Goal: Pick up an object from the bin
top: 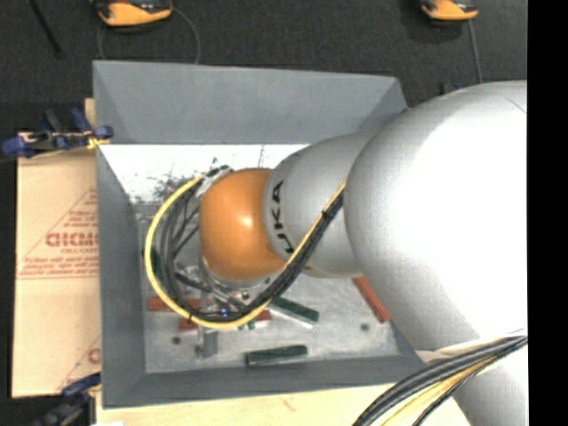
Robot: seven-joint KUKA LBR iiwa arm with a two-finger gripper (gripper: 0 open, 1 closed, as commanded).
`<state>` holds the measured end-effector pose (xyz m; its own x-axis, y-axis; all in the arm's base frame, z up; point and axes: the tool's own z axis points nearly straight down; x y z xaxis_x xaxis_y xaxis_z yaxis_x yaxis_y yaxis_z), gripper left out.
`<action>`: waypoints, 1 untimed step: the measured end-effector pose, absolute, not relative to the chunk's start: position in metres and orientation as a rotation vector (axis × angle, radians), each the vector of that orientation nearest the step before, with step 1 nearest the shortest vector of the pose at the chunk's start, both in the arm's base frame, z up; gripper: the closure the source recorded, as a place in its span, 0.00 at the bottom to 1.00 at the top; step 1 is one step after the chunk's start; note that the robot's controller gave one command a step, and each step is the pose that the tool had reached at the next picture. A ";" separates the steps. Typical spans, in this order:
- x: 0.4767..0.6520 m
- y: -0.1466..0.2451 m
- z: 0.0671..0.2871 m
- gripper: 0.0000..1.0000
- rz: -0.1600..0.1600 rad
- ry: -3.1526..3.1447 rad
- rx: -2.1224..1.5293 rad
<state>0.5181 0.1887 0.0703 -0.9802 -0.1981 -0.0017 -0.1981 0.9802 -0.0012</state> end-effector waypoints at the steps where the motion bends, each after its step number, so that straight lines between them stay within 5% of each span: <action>1: 0.522 0.190 0.078 1.00 0.006 3.111 -0.306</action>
Offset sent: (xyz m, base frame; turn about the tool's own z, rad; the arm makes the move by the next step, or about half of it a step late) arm 0.0000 0.0000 0.0000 0.0000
